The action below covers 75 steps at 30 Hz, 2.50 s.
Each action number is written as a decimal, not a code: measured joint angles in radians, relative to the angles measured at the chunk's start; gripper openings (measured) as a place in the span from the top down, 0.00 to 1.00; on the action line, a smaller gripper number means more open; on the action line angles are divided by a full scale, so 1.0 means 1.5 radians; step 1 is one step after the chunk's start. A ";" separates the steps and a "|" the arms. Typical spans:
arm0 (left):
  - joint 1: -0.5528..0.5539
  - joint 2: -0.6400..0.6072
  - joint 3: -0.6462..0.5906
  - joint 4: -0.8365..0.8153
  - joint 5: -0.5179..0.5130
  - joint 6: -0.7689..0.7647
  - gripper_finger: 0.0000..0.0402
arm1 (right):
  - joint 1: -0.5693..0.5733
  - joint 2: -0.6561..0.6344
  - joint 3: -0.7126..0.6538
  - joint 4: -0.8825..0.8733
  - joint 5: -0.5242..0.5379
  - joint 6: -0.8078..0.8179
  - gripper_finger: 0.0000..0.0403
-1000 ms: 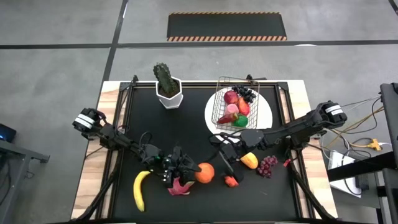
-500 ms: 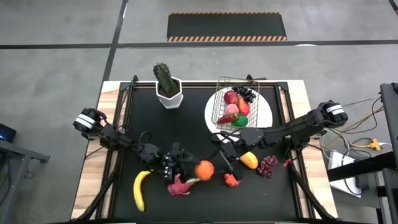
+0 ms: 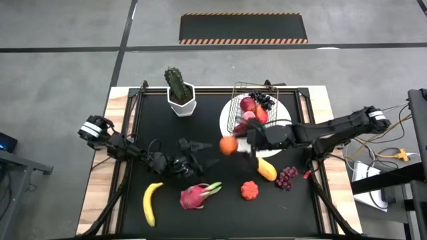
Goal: Build produce basket
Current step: Put the orange into the wire basket
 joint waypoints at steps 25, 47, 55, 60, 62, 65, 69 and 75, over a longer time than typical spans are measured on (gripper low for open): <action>0.005 -0.121 -0.049 0.185 -0.037 0.019 0.11 | -0.277 0.138 -0.006 -0.179 0.173 0.146 0.36; 0.004 -0.142 -0.086 0.185 -0.051 0.018 0.11 | -0.305 0.121 0.027 -0.209 0.172 0.156 0.16; 0.004 -0.142 -0.086 0.185 -0.051 0.018 0.11 | -0.308 0.104 0.047 -0.214 0.178 0.132 0.48; 0.004 -0.142 -0.086 0.185 -0.051 0.018 0.11 | -0.311 0.139 0.044 -0.215 0.178 0.124 0.79; 0.004 -0.142 -0.086 0.185 -0.051 0.018 0.11 | -0.311 0.152 0.044 -0.207 0.178 0.115 0.91; 0.004 -0.142 -0.086 0.185 -0.051 0.018 0.11 | -0.313 0.173 0.044 -0.179 0.178 0.109 0.96; 0.004 -0.142 -0.086 0.184 -0.053 0.018 0.11 | -0.320 0.193 0.044 -0.180 0.178 0.116 0.98; 0.004 -0.141 -0.086 0.179 -0.053 0.018 0.11 | -0.320 0.201 0.044 -0.194 0.171 0.122 0.98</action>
